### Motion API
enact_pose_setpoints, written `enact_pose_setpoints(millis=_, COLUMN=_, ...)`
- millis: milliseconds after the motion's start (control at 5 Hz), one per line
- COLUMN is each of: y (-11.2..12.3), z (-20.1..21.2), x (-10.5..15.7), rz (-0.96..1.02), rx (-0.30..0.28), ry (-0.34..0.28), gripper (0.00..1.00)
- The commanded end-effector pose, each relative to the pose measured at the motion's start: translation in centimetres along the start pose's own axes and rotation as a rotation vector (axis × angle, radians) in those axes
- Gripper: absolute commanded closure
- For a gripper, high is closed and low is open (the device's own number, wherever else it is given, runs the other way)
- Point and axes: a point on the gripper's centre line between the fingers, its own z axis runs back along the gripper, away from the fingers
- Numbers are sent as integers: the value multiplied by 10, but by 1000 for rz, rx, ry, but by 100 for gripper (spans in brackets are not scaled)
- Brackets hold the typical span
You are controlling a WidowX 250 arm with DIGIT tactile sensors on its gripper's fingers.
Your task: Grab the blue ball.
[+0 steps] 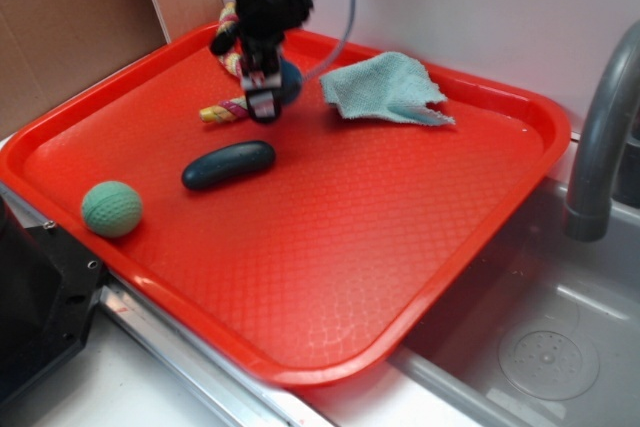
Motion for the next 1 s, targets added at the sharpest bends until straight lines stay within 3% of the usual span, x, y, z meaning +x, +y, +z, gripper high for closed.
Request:
enact_pose_setpoints(millis=0, y=-30, z=86, x=-11, rz=399, rx=-15, ry=-26, gripper=100)
enact_pose_setpoints(millis=200, y=-54, z=108, x=-21, rz=452, rx=-56, ry=-50, gripper=100)
enact_pose_setpoints(millis=400, y=-79, z=122, x=-34, rz=486, rx=-39, ry=-105, gripper=100)
enact_pose_setpoints(millis=600, y=-88, z=119, x=-31, rz=504, rx=26, ry=-120, gripper=100)
enact_pose_setpoints(millis=800, y=-80, z=112, x=-28, rz=483, rx=-17, ry=-89, gripper=100)
